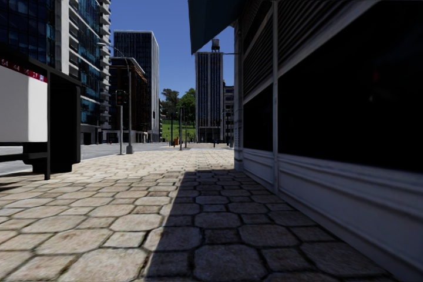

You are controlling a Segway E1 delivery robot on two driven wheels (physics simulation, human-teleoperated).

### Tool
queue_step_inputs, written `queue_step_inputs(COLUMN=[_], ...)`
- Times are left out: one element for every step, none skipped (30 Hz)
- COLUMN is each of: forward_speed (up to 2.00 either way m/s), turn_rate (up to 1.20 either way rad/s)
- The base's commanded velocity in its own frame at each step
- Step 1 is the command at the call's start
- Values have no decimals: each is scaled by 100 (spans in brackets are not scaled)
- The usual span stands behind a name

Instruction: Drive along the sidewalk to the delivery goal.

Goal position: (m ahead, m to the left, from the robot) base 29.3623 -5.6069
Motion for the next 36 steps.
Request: queue_step_inputs(forward_speed=[200,200,200,200,200,200,200,200,200,200,200,200,200,200,200,200,200,200,200,200,200,200,200,200,200,200,200,200,200,200,200,200,200,200,200,200], turn_rate=[0,0,0,0,0,0,0,0,0,0,0,0,0,0,0,0,0,0,0,0,0,0,0,0,0,0,0,0,0,0,0,0,0,0,0,0])
